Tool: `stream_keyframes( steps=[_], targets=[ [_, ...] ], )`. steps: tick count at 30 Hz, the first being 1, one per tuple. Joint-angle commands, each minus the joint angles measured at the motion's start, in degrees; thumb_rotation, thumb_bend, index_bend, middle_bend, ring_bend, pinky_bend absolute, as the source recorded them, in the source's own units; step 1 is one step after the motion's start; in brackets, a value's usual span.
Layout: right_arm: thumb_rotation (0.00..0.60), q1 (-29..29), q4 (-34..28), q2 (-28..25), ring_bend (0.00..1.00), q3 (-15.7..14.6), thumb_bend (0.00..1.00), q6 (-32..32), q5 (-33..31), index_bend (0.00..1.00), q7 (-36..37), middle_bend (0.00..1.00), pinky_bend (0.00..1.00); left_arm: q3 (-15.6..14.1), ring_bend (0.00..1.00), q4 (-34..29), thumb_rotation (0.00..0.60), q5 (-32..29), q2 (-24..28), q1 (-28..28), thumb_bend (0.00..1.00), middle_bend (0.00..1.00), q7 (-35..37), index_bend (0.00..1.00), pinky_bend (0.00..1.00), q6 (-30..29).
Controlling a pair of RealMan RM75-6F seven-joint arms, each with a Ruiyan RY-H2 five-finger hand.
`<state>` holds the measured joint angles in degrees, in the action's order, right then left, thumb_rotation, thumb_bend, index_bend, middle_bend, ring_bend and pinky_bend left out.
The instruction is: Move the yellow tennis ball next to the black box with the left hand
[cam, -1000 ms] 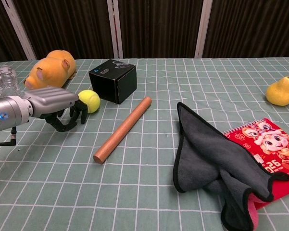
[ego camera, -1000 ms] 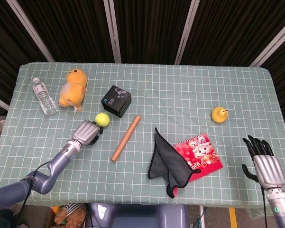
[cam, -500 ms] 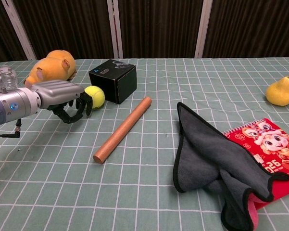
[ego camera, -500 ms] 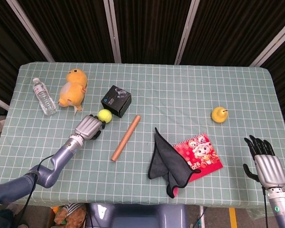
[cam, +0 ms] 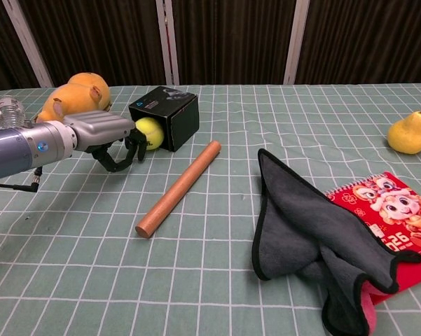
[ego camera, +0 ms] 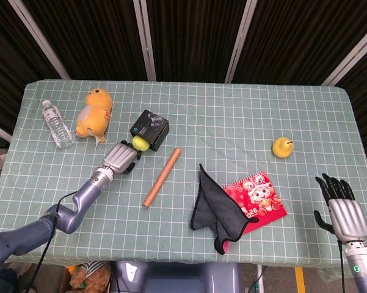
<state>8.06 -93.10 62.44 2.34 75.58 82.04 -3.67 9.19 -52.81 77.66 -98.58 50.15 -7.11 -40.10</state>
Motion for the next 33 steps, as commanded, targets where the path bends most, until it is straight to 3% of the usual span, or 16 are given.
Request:
stream_keyframes(
  steps=[1,13,22,28,33],
  targets=[
    [0.600,0.1,0.2,0.1,0.00,0.1,0.43,-0.2,-0.2,0.00,0.1,0.00,0.00,0.0,0.16,1.3,0.600,0.2,-0.9,0.7,0.48,0.35,0.3,0.36,0.21,0.1],
    [0.600,0.4,0.5,-0.3,0.00,0.0,0.43,-0.9,-0.1,0.00,1.0,0.00,0.00,-0.2,0.01,3.3,0.600,1.0,-2.5,2.1,0.49,0.19,0.9,0.29,0.14,-1.1],
    [0.600,0.5,0.3,-0.3,0.00,-0.2,0.43,-1.0,0.0,0.00,0.7,0.00,0.00,-0.6,0.00,2.9,0.600,1.4,-2.4,1.6,0.49,0.10,0.6,0.25,0.14,-3.6],
    [0.600,0.6,0.1,-0.3,0.00,-0.3,0.43,-1.2,0.0,0.00,0.5,0.00,0.00,-1.2,0.00,0.9,0.600,2.0,-1.2,0.6,0.48,0.10,0.0,0.22,0.14,-6.0],
    [0.600,0.6,0.1,-0.3,0.00,-0.3,0.43,-1.0,0.2,0.00,0.3,0.00,0.00,-3.2,0.03,-6.5,0.600,2.7,3.2,-1.9,0.39,0.17,-0.1,0.22,0.14,-7.7]
  ],
)
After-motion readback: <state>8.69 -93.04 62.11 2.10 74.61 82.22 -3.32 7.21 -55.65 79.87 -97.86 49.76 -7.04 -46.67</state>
